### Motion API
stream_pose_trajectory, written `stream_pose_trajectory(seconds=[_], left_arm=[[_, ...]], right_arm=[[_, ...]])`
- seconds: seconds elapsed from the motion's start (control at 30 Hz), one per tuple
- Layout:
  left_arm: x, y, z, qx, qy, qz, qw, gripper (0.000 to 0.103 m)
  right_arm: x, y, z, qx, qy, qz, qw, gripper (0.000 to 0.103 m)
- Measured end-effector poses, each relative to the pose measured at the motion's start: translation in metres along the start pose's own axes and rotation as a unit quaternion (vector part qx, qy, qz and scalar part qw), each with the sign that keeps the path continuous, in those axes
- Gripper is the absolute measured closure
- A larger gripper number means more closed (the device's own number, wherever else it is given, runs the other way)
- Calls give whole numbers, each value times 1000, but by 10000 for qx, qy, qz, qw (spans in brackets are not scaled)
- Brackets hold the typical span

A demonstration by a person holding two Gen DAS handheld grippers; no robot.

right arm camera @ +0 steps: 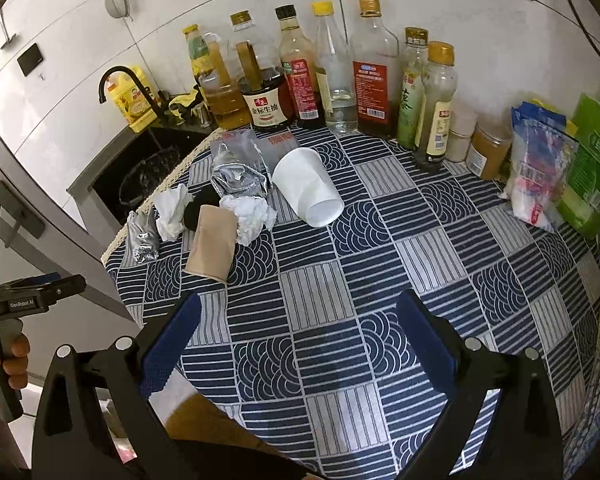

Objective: Collect trash
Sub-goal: 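Grasp the foil-wrapped roll with the left gripper while the right gripper grasps the white paper cup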

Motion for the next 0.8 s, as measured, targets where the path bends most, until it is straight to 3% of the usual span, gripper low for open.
stream_pose_trajectory(seconds=[0.3,0.53,0.8], left_arm=[[12,22,-14,-278,50,-60,9996,7],[20,47,-15,-649,-264,14,9975,7],[64,40,-18,-1223,-683,-578,9884,7]], right_arm=[[29,30,11,-22,82,-201,9998,6],[67,62,9,-320,544,-637,9960,6],[141,90,19,-657,929,-1499,9821,6]])
Point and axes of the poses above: each gripper's, at about its wrist camera, not at the fingertips, and x roughly the way its jaws point, z to its right, y to its top, the point moved 7 cm from there along x, roughly the way its jaws point, and after that the axes turned 10 degrees about -x, right-handed, at the moved point
